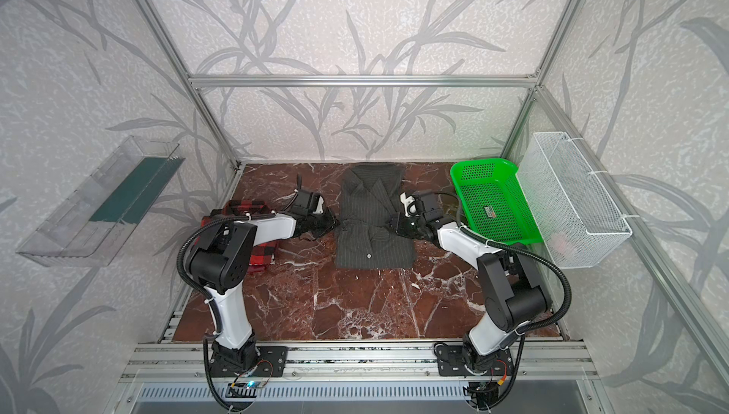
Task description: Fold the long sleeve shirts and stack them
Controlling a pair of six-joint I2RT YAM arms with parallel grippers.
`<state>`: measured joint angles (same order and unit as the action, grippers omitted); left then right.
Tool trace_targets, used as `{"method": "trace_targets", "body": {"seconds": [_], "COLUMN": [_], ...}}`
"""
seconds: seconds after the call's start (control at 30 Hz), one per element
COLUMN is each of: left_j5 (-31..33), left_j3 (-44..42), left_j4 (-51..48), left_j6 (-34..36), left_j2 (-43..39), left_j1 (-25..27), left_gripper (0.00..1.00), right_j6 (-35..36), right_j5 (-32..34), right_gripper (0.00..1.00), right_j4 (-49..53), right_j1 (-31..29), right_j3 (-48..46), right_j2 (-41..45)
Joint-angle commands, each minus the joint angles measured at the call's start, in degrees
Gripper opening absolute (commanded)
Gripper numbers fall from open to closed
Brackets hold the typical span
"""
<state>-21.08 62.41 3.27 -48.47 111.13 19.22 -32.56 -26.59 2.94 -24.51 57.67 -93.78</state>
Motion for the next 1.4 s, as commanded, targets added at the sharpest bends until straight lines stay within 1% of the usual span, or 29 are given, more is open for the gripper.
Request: {"method": "trace_targets", "body": {"seconds": [0.0,0.07,0.17,0.27,0.4,0.5,0.6,0.8,0.9,1.23,1.33,1.37], "left_j5": [0.06,0.33,0.66,0.81,1.21,1.63,1.77,1.13,1.04,0.88,0.79,0.73], "left_j3": [1.57,1.75,1.58,1.39,0.58,-1.01,-2.10,-2.06,-1.80,-1.54,-1.59,-1.59], "left_j4": [0.16,-0.02,-0.40,-1.05,-1.52,-0.81,-0.18,0.59,0.21,0.66,0.89,0.95], "left_j6": [-0.84,-1.27,-1.73,-1.70,-1.76,-2.02,-2.01,-2.45,-2.45,-2.72,-2.99,-3.05], "left_j2": [-1.80,-1.95,-2.58,-3.73,-4.65,-5.23,-5.43,-4.68,-4.59,-4.08,-4.05,-3.99], "left_j1": [1.98,2.56,3.10,3.27,3.49,3.63,3.63,4.06,4.16,4.42,4.48,4.50], "left_gripper": [0.00,0.00,0.00,0.00,0.00,0.00,0.00,0.00,0.00,0.00,0.00,0.00], "right_j6": [2.41,2.04,1.28,2.13,2.77,1.81,2.40,2.32,1.97,0.76,0.48,0.56], "right_j5": [1.78,3.01,3.72,7.28,12.68,13.92,15.62,15.43,14.49,15.26,14.99,14.88], "right_gripper": [0.47,0.49,0.49,0.49,0.49,0.49,0.49,0.45,0.46,0.47,0.39,0.34], "right_j4": [2.54,2.82,3.34,6.55,9.85,8.38,9.01,9.02,8.92,7.43,6.56,6.71], "right_j1": [-6.29,-9.48,-12.59,-14.51,-15.70,-15.68,-15.98,-16.14,-16.16,-16.53,-16.54,-16.55], "right_j3": [6.33,9.09,12.57,15.32,16.29,14.54,14.80,16.10,16.49,16.56,16.46,16.59], "right_j2": [-2.16,-4.44,-9.09,-12.16,-14.46,-14.69,-15.41,-17.59,-18.50,-19.25,-19.55,-19.80]}}
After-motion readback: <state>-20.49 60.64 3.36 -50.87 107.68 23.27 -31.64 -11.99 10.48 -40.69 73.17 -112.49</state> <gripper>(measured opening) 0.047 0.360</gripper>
